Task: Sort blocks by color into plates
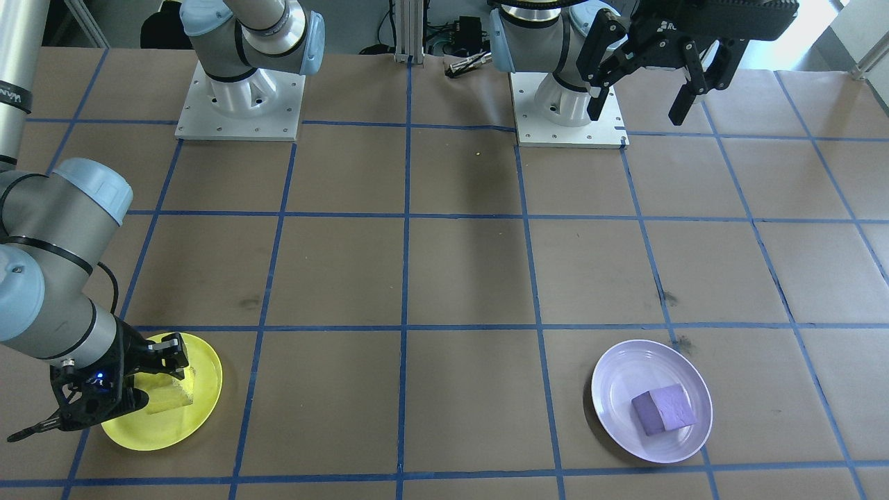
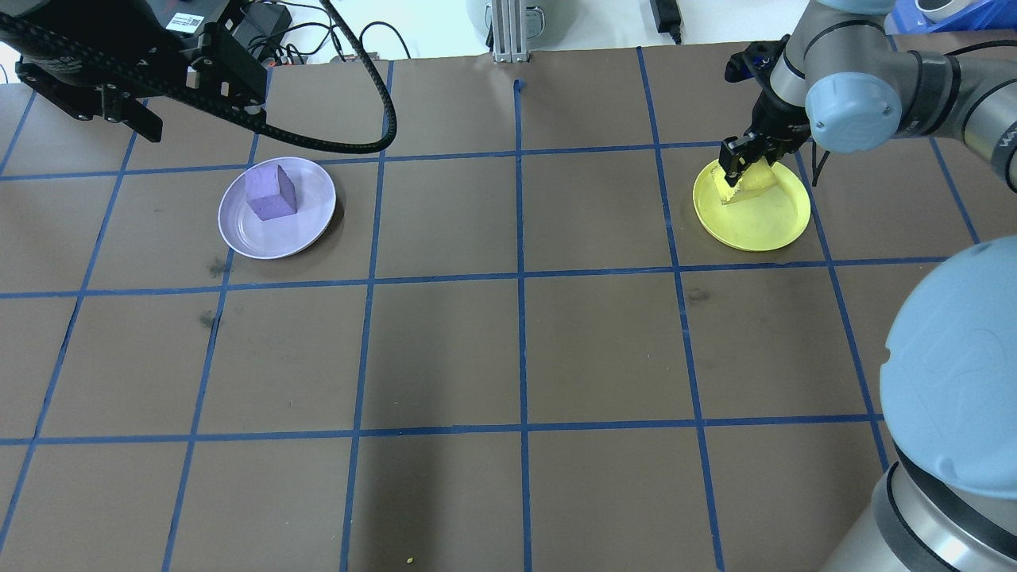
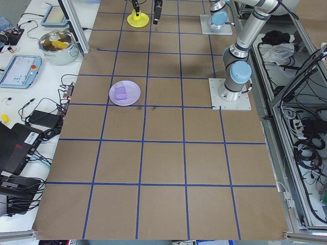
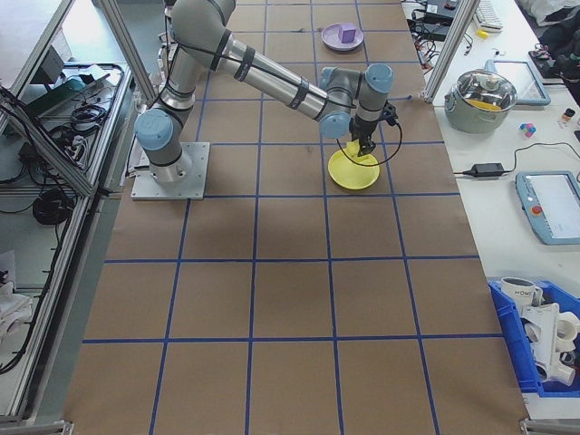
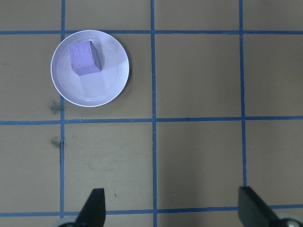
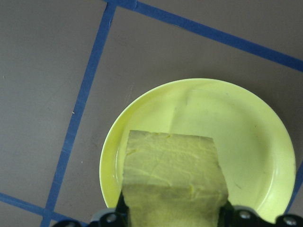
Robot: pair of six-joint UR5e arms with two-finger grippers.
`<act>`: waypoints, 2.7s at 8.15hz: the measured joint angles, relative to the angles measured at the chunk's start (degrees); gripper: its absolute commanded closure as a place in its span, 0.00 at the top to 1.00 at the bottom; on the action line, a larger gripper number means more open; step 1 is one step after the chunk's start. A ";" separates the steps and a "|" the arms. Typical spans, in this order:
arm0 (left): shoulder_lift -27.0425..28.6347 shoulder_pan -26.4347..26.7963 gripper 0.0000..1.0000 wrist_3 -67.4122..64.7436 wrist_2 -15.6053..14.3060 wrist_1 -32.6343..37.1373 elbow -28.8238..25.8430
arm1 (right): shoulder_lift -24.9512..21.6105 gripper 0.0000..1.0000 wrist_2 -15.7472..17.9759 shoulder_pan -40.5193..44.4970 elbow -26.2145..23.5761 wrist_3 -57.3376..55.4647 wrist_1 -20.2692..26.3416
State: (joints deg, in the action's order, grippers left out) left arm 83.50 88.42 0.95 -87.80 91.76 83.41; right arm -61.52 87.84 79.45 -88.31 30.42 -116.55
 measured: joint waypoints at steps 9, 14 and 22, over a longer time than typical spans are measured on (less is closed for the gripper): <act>0.00 0.00 1.00 0.02 0.00 0.00 0.00 | -1.33 1.00 2.25 0.07 1.35 -0.50 0.78; -0.04 0.00 1.00 -0.01 0.00 0.00 0.00 | -13.78 1.00 2.27 2.97 0.18 -18.66 10.29; -0.09 0.00 1.00 -0.04 0.00 0.00 0.02 | -29.63 1.00 3.34 7.75 -5.22 -29.01 19.86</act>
State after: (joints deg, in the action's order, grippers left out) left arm 83.41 88.42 0.91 -87.80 91.76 83.43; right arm -91.16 91.18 87.20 -93.53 1.41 -96.69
